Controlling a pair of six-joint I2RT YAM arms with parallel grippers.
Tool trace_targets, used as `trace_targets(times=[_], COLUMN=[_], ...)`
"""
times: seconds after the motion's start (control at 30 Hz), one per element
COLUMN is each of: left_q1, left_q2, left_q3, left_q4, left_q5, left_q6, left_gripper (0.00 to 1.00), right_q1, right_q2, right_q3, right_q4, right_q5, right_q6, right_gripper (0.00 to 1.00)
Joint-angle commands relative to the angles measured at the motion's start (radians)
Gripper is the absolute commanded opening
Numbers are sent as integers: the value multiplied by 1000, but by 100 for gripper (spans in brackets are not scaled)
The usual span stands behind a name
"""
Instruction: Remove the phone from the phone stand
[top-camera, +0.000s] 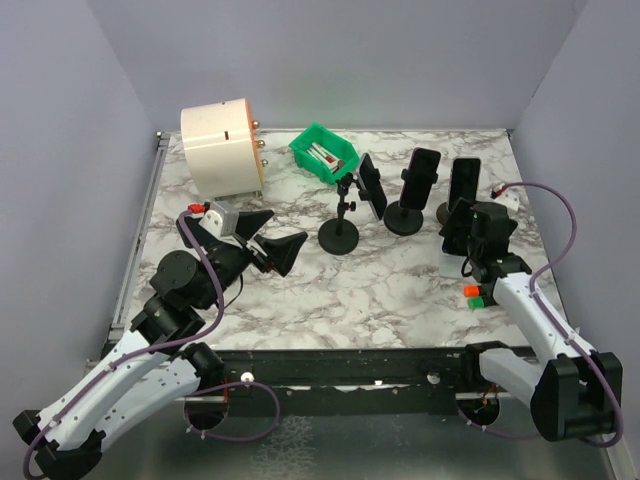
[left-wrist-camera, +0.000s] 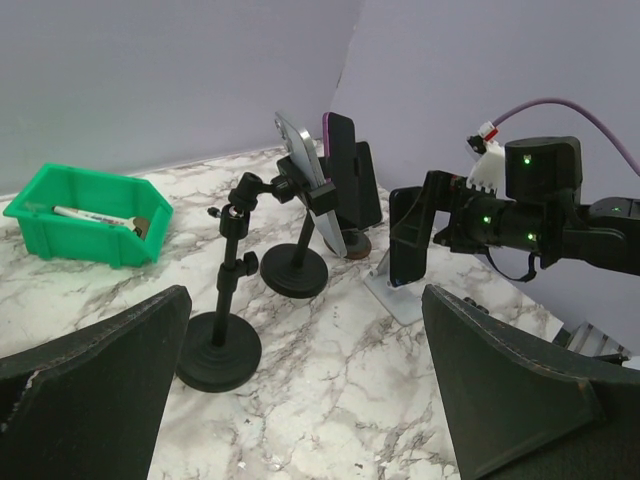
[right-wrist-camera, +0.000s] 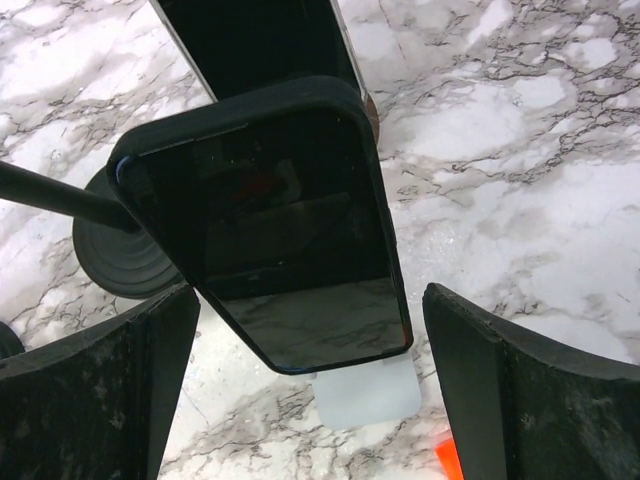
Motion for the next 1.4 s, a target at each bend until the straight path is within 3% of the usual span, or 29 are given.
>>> trace_targets(times=[0.0, 0.53, 0.87, 1.0, 1.2, 1.37], left_q1=[4, 4, 4, 4, 4, 4], left_q2=[1, 4, -2, -4, -8, -11], left_q3=[1, 1, 0, 0, 2, -1], left_q4=[6, 9, 8, 9, 9, 11], left_q5=[25, 56, 56, 58, 59, 56], left_q6=[-7, -10, -12, -13, -13, -13], left_gripper=[99, 99, 99, 99, 99, 99], right_q1=[-13, -23, -23, -23, -22, -23], right_q2=[33, 71, 85, 58, 2, -34], right_q3=[11, 10, 18, 17, 20, 29], right_q4=[43, 61, 46, 37, 11, -18], right_q5=[-25, -17, -14, -24, -54, -65], right_q6=[-18, -27, -44, -48, -61, -57], right_gripper=[100, 96, 87, 80, 61, 59])
